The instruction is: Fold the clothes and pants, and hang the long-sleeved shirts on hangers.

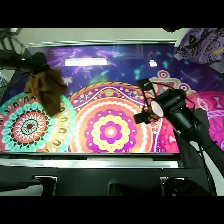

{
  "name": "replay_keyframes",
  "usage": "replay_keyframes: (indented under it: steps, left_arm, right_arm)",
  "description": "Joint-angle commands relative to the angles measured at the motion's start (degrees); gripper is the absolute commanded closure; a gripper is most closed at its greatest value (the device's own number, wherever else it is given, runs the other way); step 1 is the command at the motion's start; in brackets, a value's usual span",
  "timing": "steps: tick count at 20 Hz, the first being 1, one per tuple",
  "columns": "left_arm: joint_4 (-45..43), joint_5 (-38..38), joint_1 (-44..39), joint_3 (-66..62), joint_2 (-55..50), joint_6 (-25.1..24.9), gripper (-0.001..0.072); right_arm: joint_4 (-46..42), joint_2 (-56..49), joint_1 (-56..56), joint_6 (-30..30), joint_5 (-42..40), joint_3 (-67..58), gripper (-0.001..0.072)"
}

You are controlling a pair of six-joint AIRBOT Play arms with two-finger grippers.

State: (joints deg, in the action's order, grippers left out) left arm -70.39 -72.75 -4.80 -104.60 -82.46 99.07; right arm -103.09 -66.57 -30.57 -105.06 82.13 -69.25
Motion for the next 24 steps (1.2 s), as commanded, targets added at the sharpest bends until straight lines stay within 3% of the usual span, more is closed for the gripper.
replay_keyframes:
  steps: [1, 2, 5, 7, 8, 10, 11, 12, 13, 14, 15, 16, 17, 19, 21, 24]
  left_arm:
    - [1.2, -3.13, -13.55, 0.09, 4.02, 5.75, 0.0693]
    - [1.2, -1.73, -17.16, 0.72, 3.04, 7.48, 0.0694]
    - [1.16, 4.7, -24.81, 4.63, -2.29, 9.97, 0.0693]
    - [1.22, 8.87, -27.61, 7.3, -8.35, 12.24, 0.0683]
    - [1.25, 9.88, -28.55, 7.85, -11.96, 12.2, 0.0593]
    - [2.97, 9.53, -28.15, 7.8, -17.49, 11.87, 0.0329]
    - [3.43, 8.72, -26.67, 7.76, -18.34, 11.5, 0.0247]
    - [3.32, 7.58, -24.61, 7.52, -18.01, 11.21, 0.0238]
    - [3.3, 5.44, -21.7, 6.34, -17.11, 8.68, 0.0166]
    - [2.91, 2.95, -18.58, 4.87, -15.91, 5.68, 0.0149]
    - [2.23, 0.39, -15.21, 3.37, -14.4, 3.04, 0.0142]
    - [1.75, -2.14, -11.45, 1.99, -12.72, 0.44, 0.0067]
    - [1.79, -3.87, -8.09, 1.18, -11.23, -1.62, 0.0035]
    - [1.79, -5.64, -1.99, 1.05, -8.61, -2.67, 0.0035]
    - [1.81, -6.38, 2.73, 1.05, -7.8, -2.64, 0.0035]
    - [1.81, -6.38, 6.62, 1.05, -8.22, -2.62, 0.0036]
  right_arm:
    - [-13.51, 1.44, -0.04, -0.59, 10.43, -0.02, 0.0497]
    - [-15.91, 2.1, -0.04, -0.59, 11.28, -0.02, 0.0443]
    - [-17.86, 3.37, -0.04, -0.59, 12.35, -0.02, 0.0438]
    - [-17.38, 3.48, -0.04, -0.61, 12.24, 0.0, 0.0384]
    - [-16.7, 3.48, -0.04, -0.63, 11.39, 0.0, 0.0342]
    - [-14.45, 3.48, -0.04, -0.87, 7.5, 0.0, 0.0345]
    - [-14.03, 3.48, -0.02, -1.55, 4.98, 0.0, 0.0345]
    - [-14.08, 3.48, 0.5, -2.1, 2.6, 0.0, 0.0342]
    - [-13.99, 3.48, 2.05, -2.75, 0.81, 0.0, 0.0327]
    - [-13.03, 3.48, 5.03, -3.96, -0.48, -0.02, 0.0284]
    - [-8.79, 3.45, 10.1, -4.46, -2.12, 0.0, 0.0268]
    - [-0.7, 3.41, 16.28, -3.63, -4.63, 0.17, 0.0268]
    - [11.39, 3.28, 23.58, -0.17, -7.93, 1.53, 0.0269]
    - [32.48, 1.16, 35.19, 9.4, -9.57, 6.95, 0.0255]
    - [42.64, -2.51, 39.95, 18.97, -8.28, 13.79, 0.0224]
    - [48.59, -7.21, 38.36, 24.3, -10.01, 20.5, 0.0221]
